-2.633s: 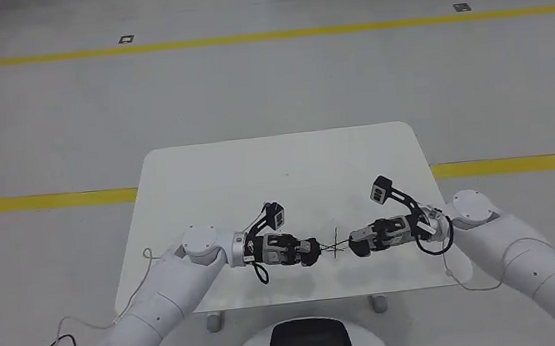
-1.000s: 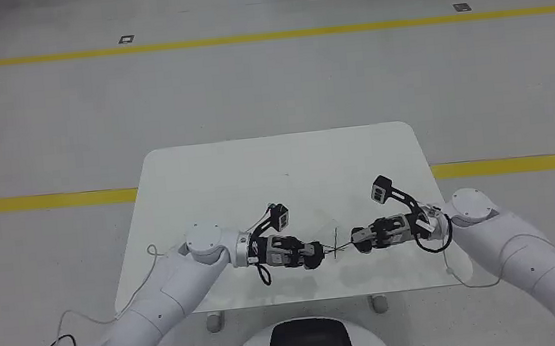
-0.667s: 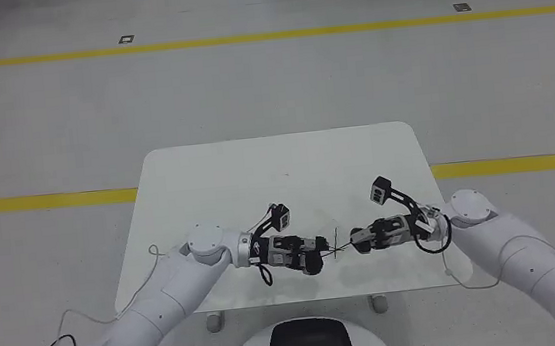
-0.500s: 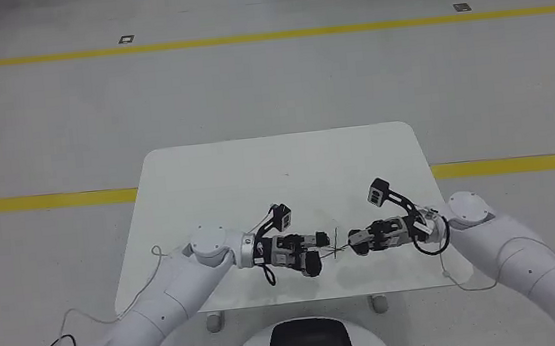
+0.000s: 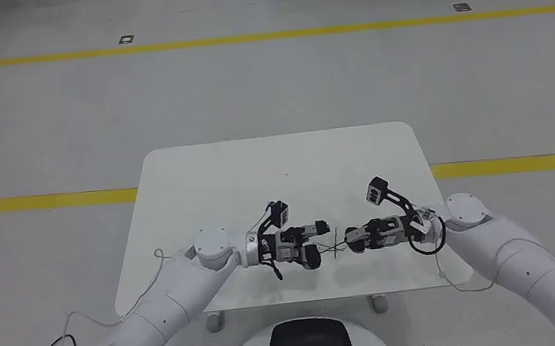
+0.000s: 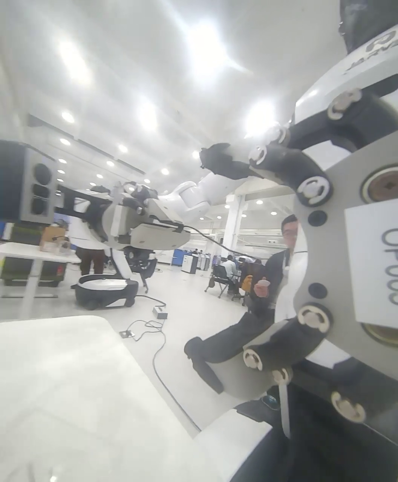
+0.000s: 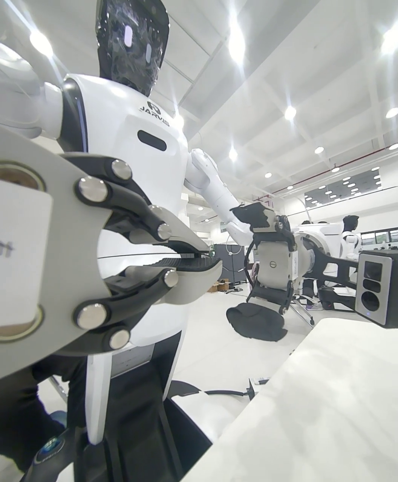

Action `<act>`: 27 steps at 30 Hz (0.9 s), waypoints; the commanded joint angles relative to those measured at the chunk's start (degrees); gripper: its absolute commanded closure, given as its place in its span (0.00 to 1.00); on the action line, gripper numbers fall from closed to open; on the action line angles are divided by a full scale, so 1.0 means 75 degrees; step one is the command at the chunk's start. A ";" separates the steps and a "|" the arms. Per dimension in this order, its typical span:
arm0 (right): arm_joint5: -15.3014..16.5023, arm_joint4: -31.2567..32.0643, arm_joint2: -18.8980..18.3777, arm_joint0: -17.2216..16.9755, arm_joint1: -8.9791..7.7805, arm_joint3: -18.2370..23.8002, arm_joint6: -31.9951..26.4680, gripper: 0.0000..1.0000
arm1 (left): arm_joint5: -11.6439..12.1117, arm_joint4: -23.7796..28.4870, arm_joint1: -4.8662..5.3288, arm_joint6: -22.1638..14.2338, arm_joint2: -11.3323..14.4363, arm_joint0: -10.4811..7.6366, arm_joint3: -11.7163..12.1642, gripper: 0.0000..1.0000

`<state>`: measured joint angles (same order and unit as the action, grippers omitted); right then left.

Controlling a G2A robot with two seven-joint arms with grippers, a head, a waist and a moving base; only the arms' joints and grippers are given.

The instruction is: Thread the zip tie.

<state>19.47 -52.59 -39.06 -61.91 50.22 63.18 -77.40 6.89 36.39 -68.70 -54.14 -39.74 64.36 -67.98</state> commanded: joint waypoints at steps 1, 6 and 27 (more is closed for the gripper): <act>-0.0021 -0.0027 -0.0075 -0.0044 0.0004 -0.0021 -0.0089 1.00 | -0.0080 0.0087 -0.0009 0.0296 -0.0010 0.0065 -0.0074 0.00; -0.0022 -0.0024 -0.0086 -0.0049 0.0005 -0.0026 -0.0092 1.00 | -0.0085 0.0011 -0.0008 0.0414 -0.0010 0.0060 -0.0100 0.00; -0.0182 0.0378 -0.0658 -0.0454 0.0059 0.0331 0.0172 1.00 | -0.0117 -0.0066 -0.0010 0.0327 0.0073 0.0095 -0.0234 0.00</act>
<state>18.15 -49.85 -43.85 -65.26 50.63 65.66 -76.15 5.95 35.92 -68.78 -51.57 -39.22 65.05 -69.68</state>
